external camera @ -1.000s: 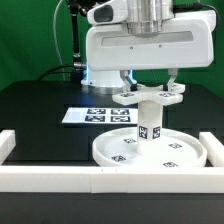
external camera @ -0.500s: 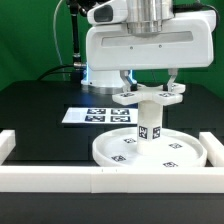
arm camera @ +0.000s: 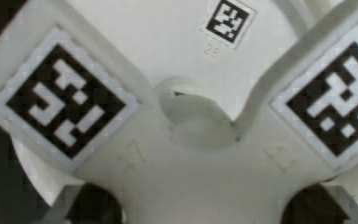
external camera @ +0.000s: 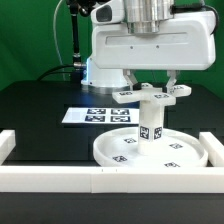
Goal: Assemble round table
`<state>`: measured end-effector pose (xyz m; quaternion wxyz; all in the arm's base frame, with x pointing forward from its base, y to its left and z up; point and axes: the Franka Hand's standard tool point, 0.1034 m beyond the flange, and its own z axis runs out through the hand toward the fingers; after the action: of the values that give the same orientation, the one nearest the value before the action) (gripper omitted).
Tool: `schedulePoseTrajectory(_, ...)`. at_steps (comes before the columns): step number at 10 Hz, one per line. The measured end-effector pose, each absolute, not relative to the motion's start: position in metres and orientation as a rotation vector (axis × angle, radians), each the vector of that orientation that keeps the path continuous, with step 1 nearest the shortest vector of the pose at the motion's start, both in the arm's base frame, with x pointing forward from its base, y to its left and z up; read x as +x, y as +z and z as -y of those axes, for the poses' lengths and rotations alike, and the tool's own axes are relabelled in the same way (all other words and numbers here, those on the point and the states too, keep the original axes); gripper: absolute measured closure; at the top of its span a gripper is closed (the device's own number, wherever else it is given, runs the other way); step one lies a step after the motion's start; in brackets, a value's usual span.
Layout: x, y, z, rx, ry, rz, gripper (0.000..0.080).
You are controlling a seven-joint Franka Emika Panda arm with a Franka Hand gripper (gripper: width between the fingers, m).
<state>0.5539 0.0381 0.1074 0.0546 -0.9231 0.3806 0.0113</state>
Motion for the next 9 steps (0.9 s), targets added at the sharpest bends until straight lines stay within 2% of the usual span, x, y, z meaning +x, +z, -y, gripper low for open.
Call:
schedulePoseTrajectory(7, 0.5563, 0.1065, -0.0385, -2.061, 0.021, -2.178, 0.0360)
schedulePoseTrajectory(9, 0.5570, 0.1064, -0.0381, -1.905, 0.042, -2.317, 0.0360)
